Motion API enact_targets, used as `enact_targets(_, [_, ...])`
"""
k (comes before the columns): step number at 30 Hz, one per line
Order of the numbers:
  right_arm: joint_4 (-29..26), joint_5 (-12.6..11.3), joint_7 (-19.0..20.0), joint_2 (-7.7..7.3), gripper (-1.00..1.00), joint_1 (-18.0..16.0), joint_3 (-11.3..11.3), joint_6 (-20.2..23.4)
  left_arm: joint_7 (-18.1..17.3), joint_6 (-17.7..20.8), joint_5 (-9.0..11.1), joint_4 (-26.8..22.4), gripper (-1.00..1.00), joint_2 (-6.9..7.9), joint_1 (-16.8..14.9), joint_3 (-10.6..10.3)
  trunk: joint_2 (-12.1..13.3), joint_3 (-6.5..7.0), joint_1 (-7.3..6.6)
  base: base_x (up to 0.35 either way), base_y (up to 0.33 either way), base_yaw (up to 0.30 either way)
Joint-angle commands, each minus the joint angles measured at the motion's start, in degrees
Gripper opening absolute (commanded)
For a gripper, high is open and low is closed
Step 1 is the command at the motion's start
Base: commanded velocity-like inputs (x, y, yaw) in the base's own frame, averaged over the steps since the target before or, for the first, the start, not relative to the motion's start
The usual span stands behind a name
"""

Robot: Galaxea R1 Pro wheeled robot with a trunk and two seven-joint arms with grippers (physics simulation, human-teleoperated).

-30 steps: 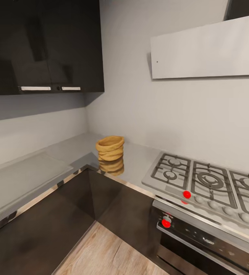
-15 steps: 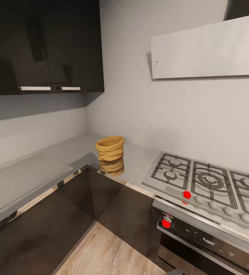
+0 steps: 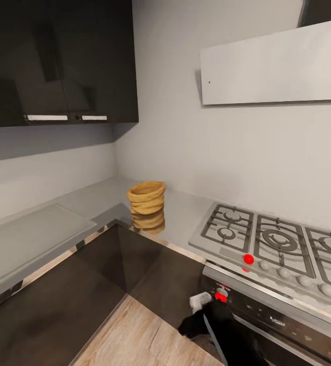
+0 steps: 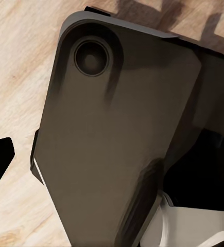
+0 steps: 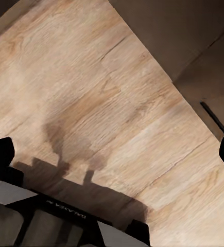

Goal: In the kitchen, take the popcorn bag from the countertop, put it into the microwave, and heat it until the popcorn is cooked so the cooked popcorn ends up inside the bag.

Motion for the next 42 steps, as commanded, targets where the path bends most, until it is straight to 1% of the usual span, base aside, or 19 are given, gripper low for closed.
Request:
enact_targets(1, [-2.37,0.7,0.78,0.73,1.0,-0.44,1.48,1.89,-0.06,-0.1,0.31,-0.07,1.0,-0.01,-0.01,0.0,-0.04,-0.06,0.01,0.0,0.0,0.0])
enact_targets(4, [-7.7,0.67,1.13,2.33,1.0,-0.76,3.81,6.77,-0.06,-0.1,0.31,-0.07,1.0,-0.01,0.01,0.0,-0.04,-0.06,0.01,0.0,0.0,0.0])
enact_targets(7, [-13.92,0.64,1.2,2.58,1.0,-1.5,4.49,7.13,-0.06,-0.1,0.31,-0.07,1.0,-0.03,0.0,0.01,-0.04,-0.06,0.01,0.0,0.0,0.0])
enact_targets(8, [-15.93,0.55,1.21,2.58,1.0,-2.94,4.55,7.13,-0.06,-0.1,0.31,-0.07,1.0,-0.04,0.02,0.01,-0.04,-0.06,0.01,0.0,0.0,0.0])
enact_targets(10, [-17.17,0.33,1.21,2.58,1.0,-5.53,4.59,7.13,-0.04,-0.1,0.31,-0.07,1.0,-0.05,0.0,0.01,-0.04,-0.06,0.01,0.0,0.0,0.0])
enact_targets(20, [-17.46,-1.21,1.15,2.58,1.0,-24.4,4.39,7.13,0.11,-0.1,0.31,-0.07,1.0,-0.09,0.01,0.0,-0.04,-0.06,0.01,0.0,0.0,0.0])
enact_targets(21, [-16.47,-1.3,1.0,2.58,1.0,-27.65,4.22,7.13,0.11,-0.1,0.31,-0.07,1.0,-0.09,0.02,0.0,-0.04,-0.06,0.01,0.0,0.0,0.0])
enact_targets(23, [-14.56,-1.29,0.71,2.58,1.0,-30.63,4.03,7.13,0.12,-0.1,0.31,-0.07,1.0,-0.09,0.02,0.0,-0.04,-0.06,0.01,0.0,0.0,0.0])
enact_targets(25, [-10.43,-1.26,0.5,2.58,1.0,-35.18,3.69,7.13,0.12,-0.1,0.31,-0.07,1.0,-0.05,-0.01,0.0,-0.04,-0.06,0.01,0.0,0.0,0.0])
enact_targets(26, [-8.23,-1.24,0.44,2.58,1.0,-37.08,3.07,7.13,0.12,-0.1,0.31,-0.07,1.0,-0.03,-0.02,0.0,-0.04,-0.06,0.01,0.0,0.0,0.0])
enact_targets(30, [5.88,-1.18,0.19,2.58,1.0,-47.84,-2.93,7.13,0.12,-0.1,0.31,-0.07,1.0,-0.01,-0.01,0.0,-0.04,-0.06,0.01,0.0,0.0,0.0])
enact_targets(31, [8.61,-1.17,0.0,2.58,1.0,-49.89,-3.58,7.13,0.12,-0.1,0.31,-0.07,1.0,-0.01,-0.02,0.0,-0.04,-0.06,0.01,0.0,0.0,0.0])
enact_targets(32, [17.48,-1.19,-1.68,2.58,1.0,-56.65,-4.67,7.13,0.12,-0.1,0.31,-0.07,1.0,-0.01,0.0,0.0,-0.04,-0.06,0.01,0.0,0.0,0.0])
enact_targets(35, [22.62,-1.19,-5.68,2.58,1.0,-58.99,-5.5,7.13,0.12,-0.1,0.31,-0.07,1.0,-0.01,0.01,0.0,-0.04,-0.06,0.01,0.0,0.0,0.0])
enact_targets(36, [23.39,-1.19,-7.63,2.58,1.0,-59.31,-6.47,7.13,0.12,-0.1,0.31,-0.07,1.0,-0.01,0.0,0.0,-0.04,-0.06,0.01,0.0,0.0,0.0])
enact_targets(37, [23.53,-1.19,-8.47,2.58,1.0,-59.43,-7.62,7.13,0.12,-0.1,0.31,-0.07,1.0,-0.01,0.02,0.0,-0.04,-0.06,0.01,0.0,0.0,0.0])
enact_targets(39, [23.69,-1.13,-9.56,2.58,1.0,-59.59,-11.92,7.13,0.12,-0.1,0.31,-0.07,1.0,-0.01,0.03,0.0,-0.04,-0.06,0.01,0.0,0.0,0.0])
enact_targets(41, [23.78,-1.11,-9.76,2.58,1.0,-59.63,-14.05,7.13,0.11,-0.1,0.31,-0.07,1.0,-0.01,0.01,0.0,-0.04,-0.06,0.01,0.0,0.0,0.0])
enact_targets(42, [23.8,-1.11,-9.79,2.58,1.0,-59.64,-14.45,7.13,0.08,-0.1,0.31,-0.07,1.0,-0.01,0.01,0.0,-0.04,-0.06,0.01,0.0,0.0,0.0])
